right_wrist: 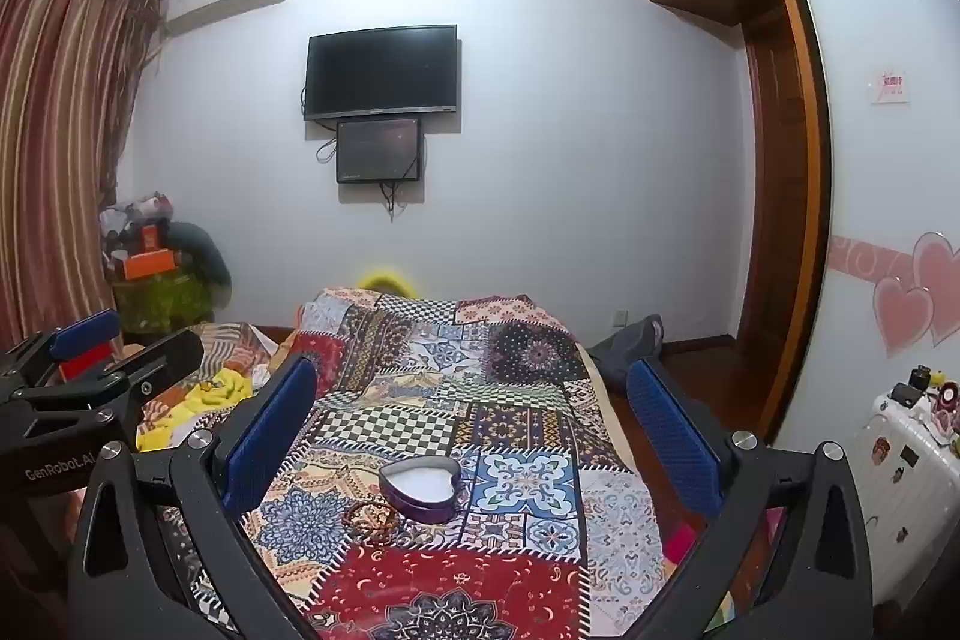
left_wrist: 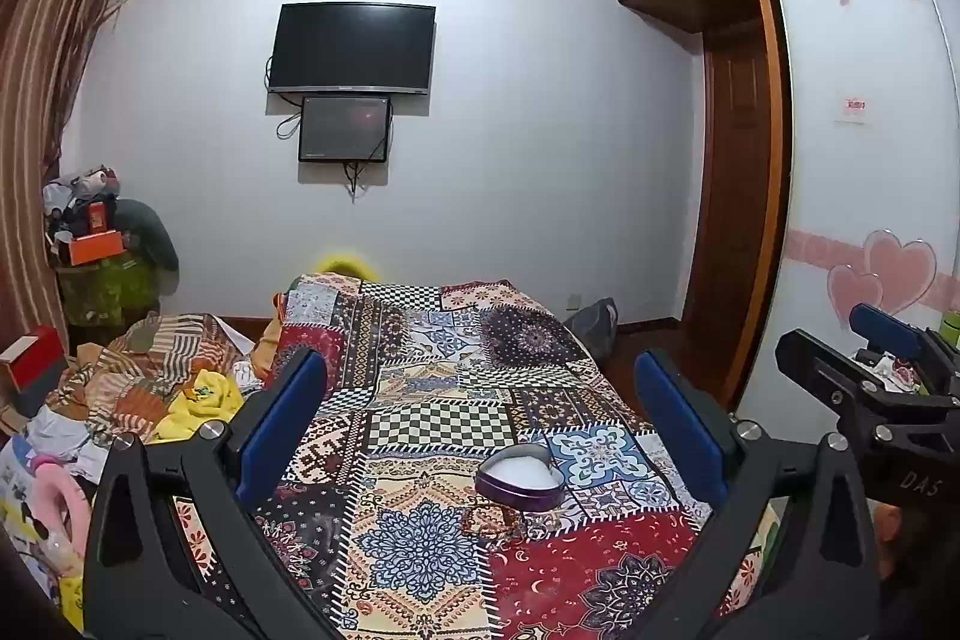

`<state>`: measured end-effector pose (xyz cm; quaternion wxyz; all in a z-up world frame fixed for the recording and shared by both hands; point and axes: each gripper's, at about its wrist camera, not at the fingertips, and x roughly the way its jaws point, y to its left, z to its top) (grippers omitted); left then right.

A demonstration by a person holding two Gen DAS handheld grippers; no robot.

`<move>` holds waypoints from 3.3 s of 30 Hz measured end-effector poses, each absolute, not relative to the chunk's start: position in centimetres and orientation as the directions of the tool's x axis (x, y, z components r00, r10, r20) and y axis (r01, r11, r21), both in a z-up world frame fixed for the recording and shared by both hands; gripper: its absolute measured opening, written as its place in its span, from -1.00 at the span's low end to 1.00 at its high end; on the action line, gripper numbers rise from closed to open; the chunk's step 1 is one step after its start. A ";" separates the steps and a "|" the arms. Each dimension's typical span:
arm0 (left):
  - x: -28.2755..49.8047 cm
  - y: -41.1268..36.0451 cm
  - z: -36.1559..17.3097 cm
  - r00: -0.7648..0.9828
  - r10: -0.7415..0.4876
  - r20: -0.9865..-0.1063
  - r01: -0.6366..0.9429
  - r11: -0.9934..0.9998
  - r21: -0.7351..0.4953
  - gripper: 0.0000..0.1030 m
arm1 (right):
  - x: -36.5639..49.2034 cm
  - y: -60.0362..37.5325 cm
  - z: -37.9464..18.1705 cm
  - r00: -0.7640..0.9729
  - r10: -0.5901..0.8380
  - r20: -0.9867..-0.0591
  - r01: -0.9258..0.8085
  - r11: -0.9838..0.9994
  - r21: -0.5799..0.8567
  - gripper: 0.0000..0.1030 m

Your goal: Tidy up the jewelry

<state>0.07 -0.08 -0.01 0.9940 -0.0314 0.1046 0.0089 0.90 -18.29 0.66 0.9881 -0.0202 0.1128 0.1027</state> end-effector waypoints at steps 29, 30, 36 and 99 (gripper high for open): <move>0.0 0.0 -0.1 0.980 -0.003 -0.200 -0.010 0.998 -0.066 1.00 | 0.8 -17.9 0.4 0.948 0.204 -0.244 -0.215 0.977 -0.016 1.00; 0.0 0.1 -0.1 0.980 -0.005 -0.200 -0.009 0.998 -0.067 1.00 | 0.8 -17.9 0.4 0.948 0.205 -0.245 -0.215 0.976 -0.017 1.00; 0.1 0.0 -0.1 0.980 -0.003 -0.200 -0.010 0.998 -0.065 1.00 | 0.8 -17.8 0.5 0.948 0.204 -0.246 -0.215 0.977 -0.017 1.00; 6.2 2.3 -3.9 0.940 0.040 -0.340 -0.067 0.996 -0.066 1.00 | 5.0 -17.9 -2.3 0.917 0.187 -0.353 -0.201 0.980 -0.004 1.00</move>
